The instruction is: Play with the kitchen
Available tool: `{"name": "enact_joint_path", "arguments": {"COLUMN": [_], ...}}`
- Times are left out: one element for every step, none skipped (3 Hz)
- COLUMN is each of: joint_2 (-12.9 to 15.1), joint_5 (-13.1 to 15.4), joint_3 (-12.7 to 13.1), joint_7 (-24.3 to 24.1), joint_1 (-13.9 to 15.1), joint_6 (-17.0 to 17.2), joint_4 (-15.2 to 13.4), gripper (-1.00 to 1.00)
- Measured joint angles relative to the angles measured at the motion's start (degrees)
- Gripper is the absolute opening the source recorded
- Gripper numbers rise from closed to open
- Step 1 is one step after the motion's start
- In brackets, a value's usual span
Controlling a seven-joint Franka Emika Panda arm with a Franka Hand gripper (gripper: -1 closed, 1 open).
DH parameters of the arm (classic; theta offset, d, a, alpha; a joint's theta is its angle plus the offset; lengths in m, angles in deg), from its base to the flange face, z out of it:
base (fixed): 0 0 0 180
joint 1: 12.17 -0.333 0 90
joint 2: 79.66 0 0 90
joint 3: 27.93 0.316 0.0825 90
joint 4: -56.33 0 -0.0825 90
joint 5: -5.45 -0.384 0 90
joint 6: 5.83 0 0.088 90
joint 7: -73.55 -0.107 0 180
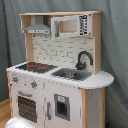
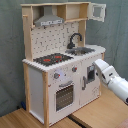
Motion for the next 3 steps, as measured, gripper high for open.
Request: {"name": "enact_joint_path", "arguments": {"joint_2": [-0.2, -0.4, -0.6], "joint_5": [0.1, 0.2, 1.6], "joint_3": [-2.0, -4.1, -6.3], "joint_7": [3.8, 7.0, 9.5], "joint_1": [-1.2, -2.8, -4.7], "joint_6": [4.9, 8.9, 13.0], "joint_4": [0.0, 0.1, 0.3], "gripper": [1.0, 1.0, 1.0]}}
